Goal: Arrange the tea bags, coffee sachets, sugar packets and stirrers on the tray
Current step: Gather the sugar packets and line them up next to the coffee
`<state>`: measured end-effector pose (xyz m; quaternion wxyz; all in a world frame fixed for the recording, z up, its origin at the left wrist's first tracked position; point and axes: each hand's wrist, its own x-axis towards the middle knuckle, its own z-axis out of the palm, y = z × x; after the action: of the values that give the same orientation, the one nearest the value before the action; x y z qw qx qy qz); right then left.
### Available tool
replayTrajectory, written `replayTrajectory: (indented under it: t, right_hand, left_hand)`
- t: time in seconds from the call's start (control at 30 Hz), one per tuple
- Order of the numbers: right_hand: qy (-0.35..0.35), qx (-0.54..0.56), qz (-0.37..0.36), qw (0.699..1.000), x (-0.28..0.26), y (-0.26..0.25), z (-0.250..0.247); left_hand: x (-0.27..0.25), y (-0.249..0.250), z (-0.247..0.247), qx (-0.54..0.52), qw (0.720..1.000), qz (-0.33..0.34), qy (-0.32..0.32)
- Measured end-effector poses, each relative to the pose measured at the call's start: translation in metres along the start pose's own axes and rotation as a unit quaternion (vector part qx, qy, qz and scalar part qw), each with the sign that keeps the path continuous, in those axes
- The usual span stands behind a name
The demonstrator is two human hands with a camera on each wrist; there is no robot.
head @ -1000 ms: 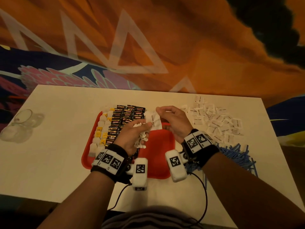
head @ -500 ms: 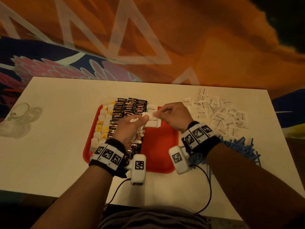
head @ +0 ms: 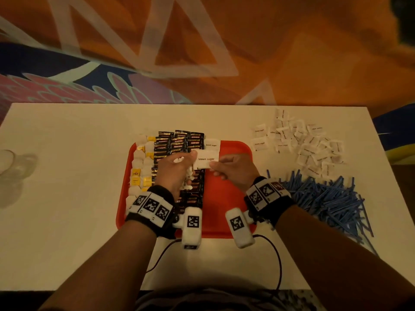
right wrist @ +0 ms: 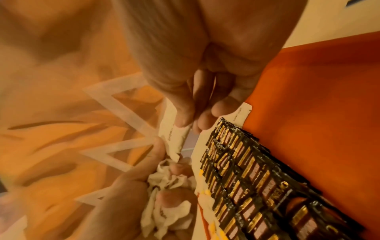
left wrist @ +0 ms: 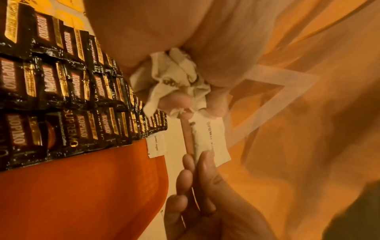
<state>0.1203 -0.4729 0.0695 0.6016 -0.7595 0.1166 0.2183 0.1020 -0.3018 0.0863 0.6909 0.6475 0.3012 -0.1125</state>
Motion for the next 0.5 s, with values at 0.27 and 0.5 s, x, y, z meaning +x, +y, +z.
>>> replayTrajectory:
  t: [0.27, 0.5]
  right_hand:
    - [0.091, -0.104, 0.095, 0.986, 0.069, 0.025, -0.022]
    - [0.126, -0.119, 0.157, 0.972, 0.111, 0.039, -0.019]
  left_hand:
    - [0.028, -0.010, -0.035, -0.005, 0.999, -0.045, 0.005]
    - [0.040, -0.021, -0.060, -0.008, 0.998, -0.063, 0.018]
